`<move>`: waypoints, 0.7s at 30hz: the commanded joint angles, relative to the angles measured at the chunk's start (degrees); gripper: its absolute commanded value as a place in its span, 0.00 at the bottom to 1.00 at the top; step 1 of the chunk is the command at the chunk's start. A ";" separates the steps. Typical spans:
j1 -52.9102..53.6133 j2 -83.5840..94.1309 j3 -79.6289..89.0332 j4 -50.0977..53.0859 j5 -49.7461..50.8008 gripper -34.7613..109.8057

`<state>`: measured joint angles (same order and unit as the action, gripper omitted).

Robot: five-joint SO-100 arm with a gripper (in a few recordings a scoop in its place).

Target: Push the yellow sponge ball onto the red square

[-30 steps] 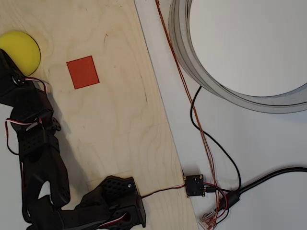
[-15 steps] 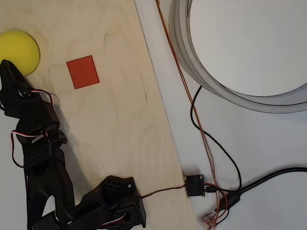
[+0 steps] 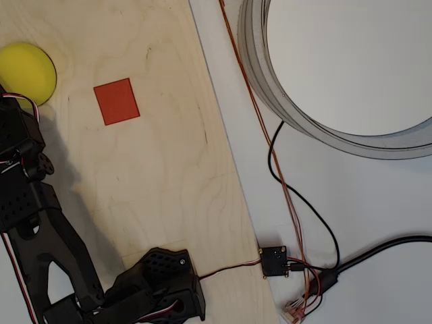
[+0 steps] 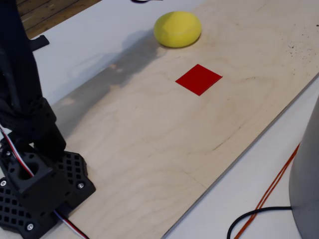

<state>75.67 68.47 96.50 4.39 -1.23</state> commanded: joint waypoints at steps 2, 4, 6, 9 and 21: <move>1.32 -7.03 -8.09 2.37 0.53 0.24; 1.41 -9.67 -11.25 4.57 1.49 0.24; 1.14 -11.69 -13.10 5.80 2.02 0.24; 0.79 -14.85 -16.96 9.14 2.72 0.24; -0.18 -14.94 -19.95 24.52 4.31 0.24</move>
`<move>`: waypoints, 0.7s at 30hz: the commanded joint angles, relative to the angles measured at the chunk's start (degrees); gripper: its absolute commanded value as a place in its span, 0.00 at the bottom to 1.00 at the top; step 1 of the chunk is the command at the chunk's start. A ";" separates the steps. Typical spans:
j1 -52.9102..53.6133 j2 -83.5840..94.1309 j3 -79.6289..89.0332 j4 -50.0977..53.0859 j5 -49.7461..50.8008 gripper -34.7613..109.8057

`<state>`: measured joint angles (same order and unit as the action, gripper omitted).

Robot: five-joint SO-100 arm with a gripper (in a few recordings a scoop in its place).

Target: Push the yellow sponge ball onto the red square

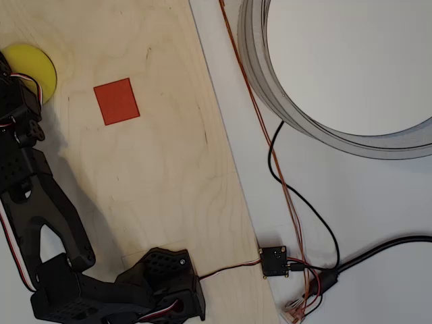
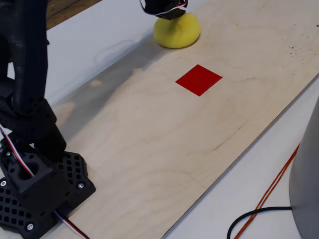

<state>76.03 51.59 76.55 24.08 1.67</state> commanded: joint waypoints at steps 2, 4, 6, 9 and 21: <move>0.09 1.76 -1.05 7.12 1.93 0.24; 0.53 0.44 -1.85 7.82 2.20 0.24; 0.70 -1.67 -3.16 7.82 2.29 0.24; 0.97 -5.45 -5.54 8.26 3.16 0.24; 0.97 -5.19 -1.05 8.44 3.78 0.26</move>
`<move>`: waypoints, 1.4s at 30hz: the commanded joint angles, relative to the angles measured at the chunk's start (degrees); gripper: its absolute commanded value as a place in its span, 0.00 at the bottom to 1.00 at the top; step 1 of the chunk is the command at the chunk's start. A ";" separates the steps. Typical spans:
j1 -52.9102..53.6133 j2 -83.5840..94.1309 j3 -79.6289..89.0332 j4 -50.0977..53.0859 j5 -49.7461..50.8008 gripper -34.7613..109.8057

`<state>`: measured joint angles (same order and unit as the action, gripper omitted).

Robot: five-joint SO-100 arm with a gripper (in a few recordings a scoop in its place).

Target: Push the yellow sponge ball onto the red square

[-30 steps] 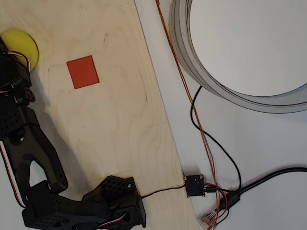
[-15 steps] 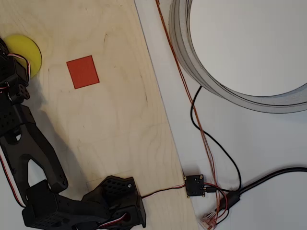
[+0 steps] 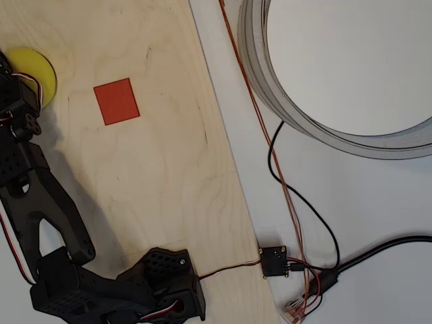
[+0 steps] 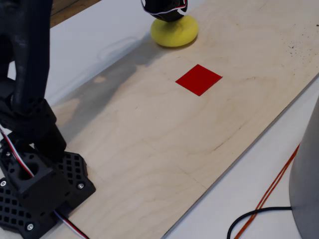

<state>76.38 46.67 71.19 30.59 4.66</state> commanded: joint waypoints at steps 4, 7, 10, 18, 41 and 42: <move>0.35 2.11 7.82 1.85 0.97 0.26; 0.26 3.69 10.72 1.76 0.70 0.26; 0.26 5.54 13.80 1.67 0.53 0.26; 0.00 11.43 23.73 -0.35 0.53 0.27; -0.62 28.65 21.80 10.99 -2.37 0.27; -0.88 28.30 18.37 13.89 -2.46 0.27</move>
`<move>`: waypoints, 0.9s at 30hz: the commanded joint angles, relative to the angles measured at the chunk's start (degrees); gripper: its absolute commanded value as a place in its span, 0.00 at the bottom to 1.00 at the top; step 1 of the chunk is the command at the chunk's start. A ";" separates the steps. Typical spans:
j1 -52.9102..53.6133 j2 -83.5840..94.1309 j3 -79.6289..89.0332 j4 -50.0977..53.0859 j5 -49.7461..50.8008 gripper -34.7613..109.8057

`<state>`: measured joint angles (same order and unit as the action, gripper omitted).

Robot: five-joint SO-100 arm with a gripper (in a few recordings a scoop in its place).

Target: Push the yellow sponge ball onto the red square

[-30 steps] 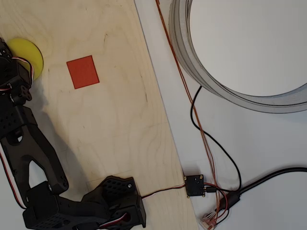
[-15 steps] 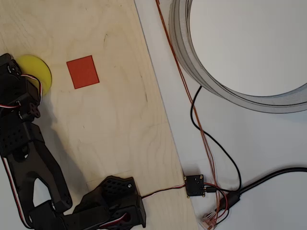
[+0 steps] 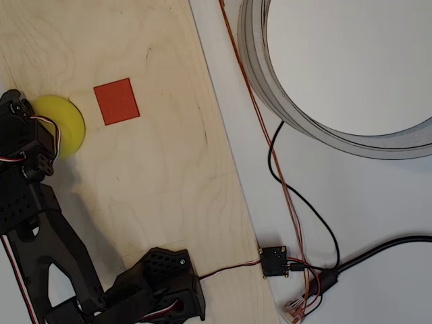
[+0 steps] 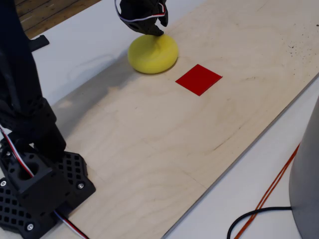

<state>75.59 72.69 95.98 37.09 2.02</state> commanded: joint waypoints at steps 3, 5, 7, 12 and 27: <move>-0.35 0.88 -14.33 13.27 0.18 0.27; -0.53 -0.09 -18.28 15.29 0.62 0.27; -0.62 -0.88 -20.48 16.35 2.46 0.27; -1.76 -1.76 -18.11 12.74 7.73 0.27; -5.27 3.96 -0.26 -3.96 15.82 0.27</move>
<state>71.10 71.37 93.78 35.07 16.44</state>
